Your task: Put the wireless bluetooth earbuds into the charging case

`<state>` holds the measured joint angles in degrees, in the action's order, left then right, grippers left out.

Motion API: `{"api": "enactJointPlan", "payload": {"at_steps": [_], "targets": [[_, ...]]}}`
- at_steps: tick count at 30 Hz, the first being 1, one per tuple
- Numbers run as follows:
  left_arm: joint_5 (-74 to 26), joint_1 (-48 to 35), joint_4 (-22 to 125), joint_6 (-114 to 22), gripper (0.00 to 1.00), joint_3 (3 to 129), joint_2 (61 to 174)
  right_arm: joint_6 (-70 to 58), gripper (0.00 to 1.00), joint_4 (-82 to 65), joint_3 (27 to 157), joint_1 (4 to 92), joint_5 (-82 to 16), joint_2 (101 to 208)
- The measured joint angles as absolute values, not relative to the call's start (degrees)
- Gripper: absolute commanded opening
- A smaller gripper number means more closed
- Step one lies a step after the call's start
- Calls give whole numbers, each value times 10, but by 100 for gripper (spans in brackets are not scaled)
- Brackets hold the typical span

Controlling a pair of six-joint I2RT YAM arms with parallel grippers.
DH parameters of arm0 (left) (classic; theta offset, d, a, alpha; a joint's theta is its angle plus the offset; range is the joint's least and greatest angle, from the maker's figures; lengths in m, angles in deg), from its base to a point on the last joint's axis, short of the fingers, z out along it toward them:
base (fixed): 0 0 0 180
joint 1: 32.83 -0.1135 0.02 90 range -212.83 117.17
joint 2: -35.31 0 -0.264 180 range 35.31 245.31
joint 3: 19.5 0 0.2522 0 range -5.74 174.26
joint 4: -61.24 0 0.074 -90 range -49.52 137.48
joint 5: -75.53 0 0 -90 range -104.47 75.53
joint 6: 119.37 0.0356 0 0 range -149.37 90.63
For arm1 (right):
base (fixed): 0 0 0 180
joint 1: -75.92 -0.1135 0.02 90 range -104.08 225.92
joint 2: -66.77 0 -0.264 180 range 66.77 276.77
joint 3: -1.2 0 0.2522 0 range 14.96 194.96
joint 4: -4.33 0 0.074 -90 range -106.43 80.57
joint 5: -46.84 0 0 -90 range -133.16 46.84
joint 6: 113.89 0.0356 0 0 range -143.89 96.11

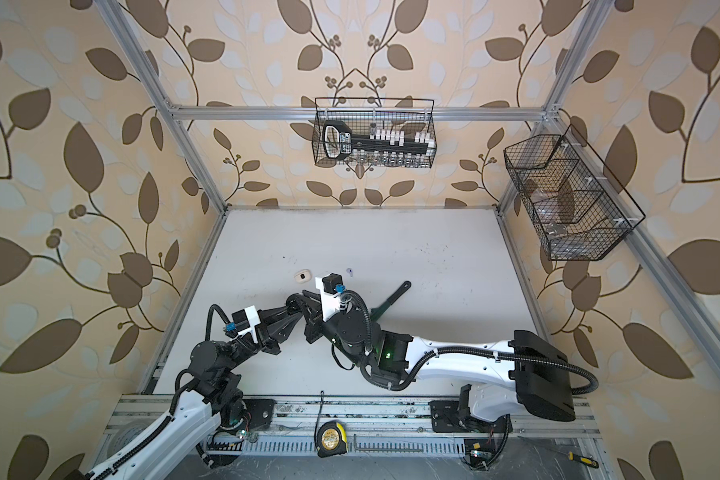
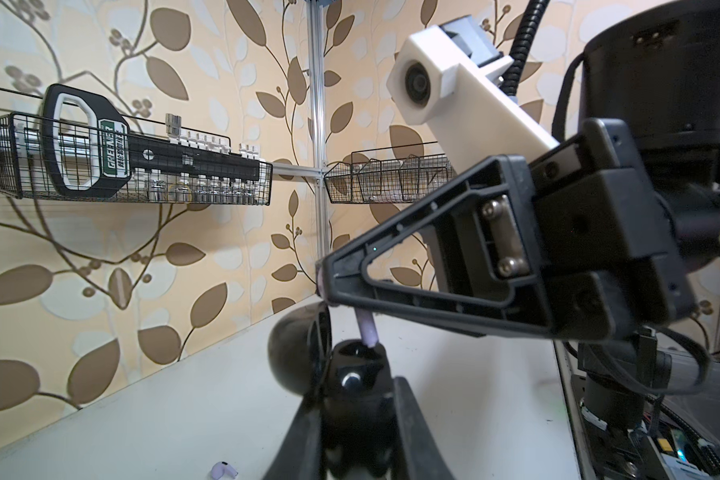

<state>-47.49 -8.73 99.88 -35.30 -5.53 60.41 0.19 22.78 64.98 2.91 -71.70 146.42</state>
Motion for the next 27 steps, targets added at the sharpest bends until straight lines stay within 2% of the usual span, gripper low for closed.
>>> {"api": "enactJointPlan", "payload": {"at_steps": [9,15,21,27], "targets": [[-475,-87,985,-353,0,-55,593,-2,10,232,650,29,-724,1465],[-469,-87,962,-344,0,-55,576,-12,11,228,620,47,-755,1410],[-454,-87,900,-330,0,-55,530,39,12,193,549,186,-767,1371],[-451,-87,864,-322,0,-55,516,83,12,113,543,324,-706,1476]]}}
